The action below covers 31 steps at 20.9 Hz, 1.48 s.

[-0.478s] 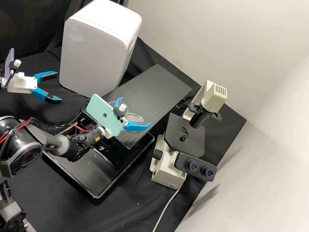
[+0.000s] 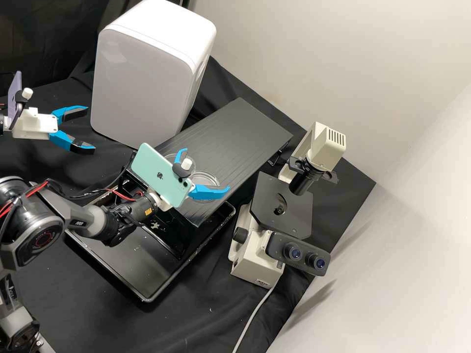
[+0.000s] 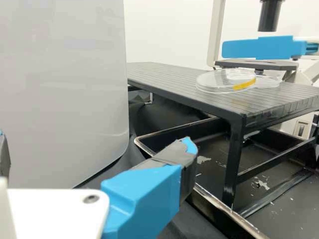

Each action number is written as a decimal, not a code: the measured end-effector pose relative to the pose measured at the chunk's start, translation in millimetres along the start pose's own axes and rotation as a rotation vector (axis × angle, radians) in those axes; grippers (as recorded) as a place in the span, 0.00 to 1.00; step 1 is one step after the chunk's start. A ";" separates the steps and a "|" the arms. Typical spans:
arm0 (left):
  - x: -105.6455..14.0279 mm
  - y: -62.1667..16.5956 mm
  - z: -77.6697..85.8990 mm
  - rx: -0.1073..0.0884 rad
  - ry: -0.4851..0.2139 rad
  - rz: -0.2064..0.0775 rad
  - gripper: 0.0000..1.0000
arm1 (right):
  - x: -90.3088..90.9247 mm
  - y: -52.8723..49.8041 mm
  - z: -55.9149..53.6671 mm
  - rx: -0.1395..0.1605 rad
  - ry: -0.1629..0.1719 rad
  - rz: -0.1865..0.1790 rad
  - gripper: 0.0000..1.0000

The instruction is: Place the lid on the petri dish

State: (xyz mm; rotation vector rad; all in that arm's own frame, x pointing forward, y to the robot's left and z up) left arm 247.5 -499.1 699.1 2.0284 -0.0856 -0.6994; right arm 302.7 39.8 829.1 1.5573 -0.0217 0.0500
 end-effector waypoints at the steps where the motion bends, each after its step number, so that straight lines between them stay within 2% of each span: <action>1: 0.0 0.0 0.0 0.000 0.000 0.000 1.00 | -2.5 -0.5 -1.1 0.001 0.003 -0.002 1.00; 2: 0.0 0.0 0.0 0.000 0.000 0.000 1.00 | -5.8 -2.1 -3.4 -0.002 0.011 -0.004 1.00; 7: 0.0 0.0 0.0 0.000 0.000 0.000 1.00 | -22.5 -13.2 -24.7 -0.091 0.130 0.014 1.00; 8: 0.0 0.0 0.0 0.000 0.000 0.000 1.00 | -24.7 -16.6 -27.5 -0.104 0.146 0.011 1.00; 10: -0.2 0.9 0.3 0.001 -0.001 0.003 1.00 | -28.2 -24.7 -29.4 -0.122 0.154 -0.011 1.00; 13: -0.3 1.5 0.2 0.001 -0.001 0.006 1.00 | -30.2 -33.9 -25.3 -0.127 0.137 -0.033 1.00; 17: -1.2 0.7 0.2 0.000 0.000 0.002 1.00 | -33.1 -42.1 -14.0 -0.125 0.076 -0.055 1.00; 20: -1.2 0.7 0.2 0.000 0.000 0.002 1.00 | -33.5 -45.2 -8.4 -0.127 0.046 -0.060 1.00; 23: -1.2 0.7 0.2 0.000 0.000 0.002 1.00 | -32.7 -47.9 -5.8 -0.133 0.036 -0.069 1.00; 31: -1.2 0.7 0.2 0.000 0.000 0.002 1.00 | -24.2 -50.9 -6.3 -0.144 0.039 -0.063 1.00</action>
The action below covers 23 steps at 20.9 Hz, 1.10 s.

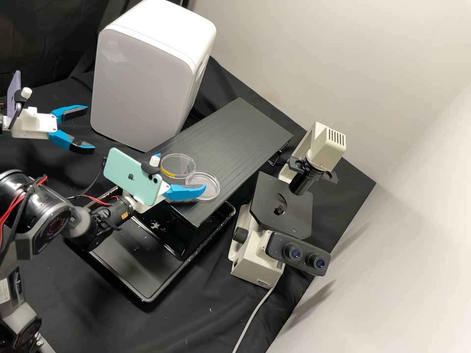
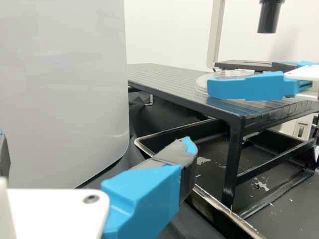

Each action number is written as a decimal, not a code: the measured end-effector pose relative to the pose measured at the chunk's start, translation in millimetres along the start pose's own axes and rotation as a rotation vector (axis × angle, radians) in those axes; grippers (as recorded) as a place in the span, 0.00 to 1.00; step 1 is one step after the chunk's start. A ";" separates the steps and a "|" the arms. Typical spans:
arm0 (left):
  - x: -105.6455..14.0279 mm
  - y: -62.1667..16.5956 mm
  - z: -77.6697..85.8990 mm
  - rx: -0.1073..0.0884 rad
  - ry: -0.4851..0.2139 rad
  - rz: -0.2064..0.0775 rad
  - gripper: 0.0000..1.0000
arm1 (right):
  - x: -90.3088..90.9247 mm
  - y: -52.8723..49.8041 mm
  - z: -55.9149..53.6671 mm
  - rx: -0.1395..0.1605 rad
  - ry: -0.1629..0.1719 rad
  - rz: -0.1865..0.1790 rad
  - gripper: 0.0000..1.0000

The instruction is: Place the lid on the petri dish

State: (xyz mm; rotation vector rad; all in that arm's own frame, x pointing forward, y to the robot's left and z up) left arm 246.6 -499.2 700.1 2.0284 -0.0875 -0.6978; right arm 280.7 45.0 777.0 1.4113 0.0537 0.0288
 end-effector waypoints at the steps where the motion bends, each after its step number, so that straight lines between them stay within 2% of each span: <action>1: 0.0 0.0 0.0 0.000 0.000 0.000 1.00 | 2.6 -0.8 -1.5 0.001 0.005 0.001 1.00; 5: -0.2 0.5 -1.8 -0.001 0.007 0.002 1.00 | 10.6 -3.4 -4.9 -0.011 0.012 0.002 1.00; 8: -0.3 0.6 -2.1 -0.016 0.008 0.002 1.00 | 14.9 -5.2 -6.4 -0.014 0.014 0.000 1.00; 13: -0.3 0.6 -2.1 -0.016 0.008 0.002 1.00 | 17.8 -7.6 -5.3 -0.015 0.009 -0.007 1.00; 14: -0.3 0.6 -2.1 -0.016 0.008 0.002 1.00 | 17.8 -8.0 -5.0 -0.015 0.009 -0.008 0.00; 23: -0.3 0.6 -2.1 -0.016 0.008 0.002 1.00 | 20.3 -10.7 -3.9 -0.016 0.005 -0.014 0.00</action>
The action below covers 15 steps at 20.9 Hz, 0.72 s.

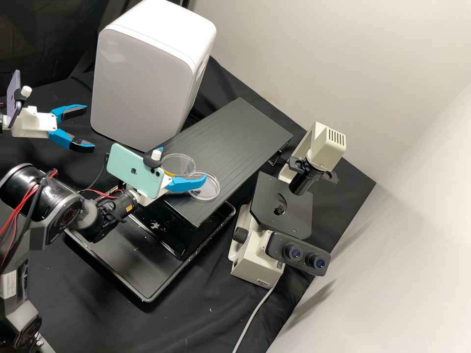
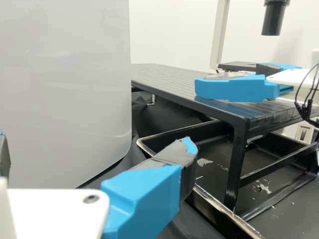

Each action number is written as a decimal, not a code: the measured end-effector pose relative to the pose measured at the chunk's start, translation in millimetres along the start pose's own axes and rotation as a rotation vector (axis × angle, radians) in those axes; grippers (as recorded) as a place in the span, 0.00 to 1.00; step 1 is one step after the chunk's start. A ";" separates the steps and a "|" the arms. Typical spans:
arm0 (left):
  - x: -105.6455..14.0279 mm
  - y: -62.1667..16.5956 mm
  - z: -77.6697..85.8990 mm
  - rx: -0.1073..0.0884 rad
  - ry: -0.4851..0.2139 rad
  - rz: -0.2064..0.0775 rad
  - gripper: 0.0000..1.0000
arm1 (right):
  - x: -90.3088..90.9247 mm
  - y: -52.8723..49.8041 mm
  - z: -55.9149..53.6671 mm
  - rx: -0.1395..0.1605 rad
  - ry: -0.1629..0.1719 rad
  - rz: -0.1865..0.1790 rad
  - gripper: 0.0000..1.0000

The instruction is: Place the lid on the petri dish

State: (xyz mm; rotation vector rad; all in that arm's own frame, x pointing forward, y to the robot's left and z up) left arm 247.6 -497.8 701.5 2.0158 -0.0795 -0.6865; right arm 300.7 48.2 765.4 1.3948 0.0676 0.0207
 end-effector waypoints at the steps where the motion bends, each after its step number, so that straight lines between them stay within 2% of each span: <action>1: 0.0 0.0 0.0 0.000 0.000 0.000 1.00 | 0.3 0.2 -0.2 0.000 0.001 0.001 0.00; 15: 0.0 0.0 0.0 0.000 0.000 0.000 1.00 | 0.9 -2.5 1.6 -0.001 -0.005 -0.008 0.00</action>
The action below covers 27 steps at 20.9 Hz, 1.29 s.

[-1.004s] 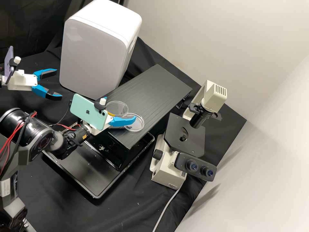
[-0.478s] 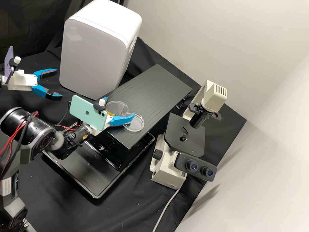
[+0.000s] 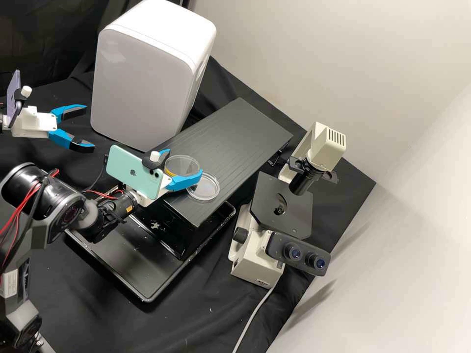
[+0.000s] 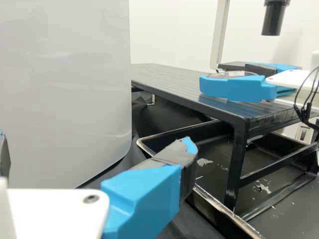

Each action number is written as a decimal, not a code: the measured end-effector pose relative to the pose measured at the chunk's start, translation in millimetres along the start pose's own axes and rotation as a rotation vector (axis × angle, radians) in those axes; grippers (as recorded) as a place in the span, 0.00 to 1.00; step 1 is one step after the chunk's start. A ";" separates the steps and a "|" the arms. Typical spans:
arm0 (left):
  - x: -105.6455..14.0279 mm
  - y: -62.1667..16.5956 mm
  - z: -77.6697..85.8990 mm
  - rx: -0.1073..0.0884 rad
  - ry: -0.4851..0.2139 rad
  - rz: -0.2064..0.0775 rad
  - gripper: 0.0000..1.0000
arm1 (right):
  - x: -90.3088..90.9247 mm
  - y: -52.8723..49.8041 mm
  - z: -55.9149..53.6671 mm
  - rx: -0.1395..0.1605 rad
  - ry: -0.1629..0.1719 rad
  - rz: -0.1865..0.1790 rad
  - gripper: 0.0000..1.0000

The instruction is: Place the lid on the petri dish

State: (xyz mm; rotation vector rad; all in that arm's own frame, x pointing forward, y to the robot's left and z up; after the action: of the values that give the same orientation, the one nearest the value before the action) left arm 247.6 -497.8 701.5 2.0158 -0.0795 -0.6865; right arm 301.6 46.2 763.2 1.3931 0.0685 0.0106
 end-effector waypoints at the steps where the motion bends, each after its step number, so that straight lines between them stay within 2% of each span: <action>1: 0.0 0.0 0.0 0.000 0.000 0.000 1.00 | 0.0 0.0 0.0 0.000 0.000 0.000 0.00; 14: 0.0 0.0 0.0 -0.002 0.000 0.000 1.00 | -0.5 0.5 0.5 0.000 -0.002 0.001 0.00; 18: 0.0 0.0 0.0 -0.002 0.000 0.000 1.00 | -7.6 10.3 4.5 0.000 0.000 0.022 0.00; 19: 0.0 0.0 0.0 -0.002 0.000 0.000 1.00 | -9.6 14.3 6.9 0.006 -0.005 0.032 0.00; 23: 0.0 0.0 0.0 -0.002 0.000 0.000 1.00 | -14.8 27.2 18.4 0.070 -0.040 0.072 0.00; 27: 0.0 0.0 0.0 -0.002 0.000 0.000 1.00 | -15.7 33.3 27.3 0.096 -0.059 0.094 0.00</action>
State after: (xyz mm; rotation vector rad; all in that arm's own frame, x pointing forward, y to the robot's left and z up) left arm 247.6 -497.8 701.5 2.0144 -0.0790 -0.6864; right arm 288.5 24.5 801.4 1.4908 -0.0462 0.0446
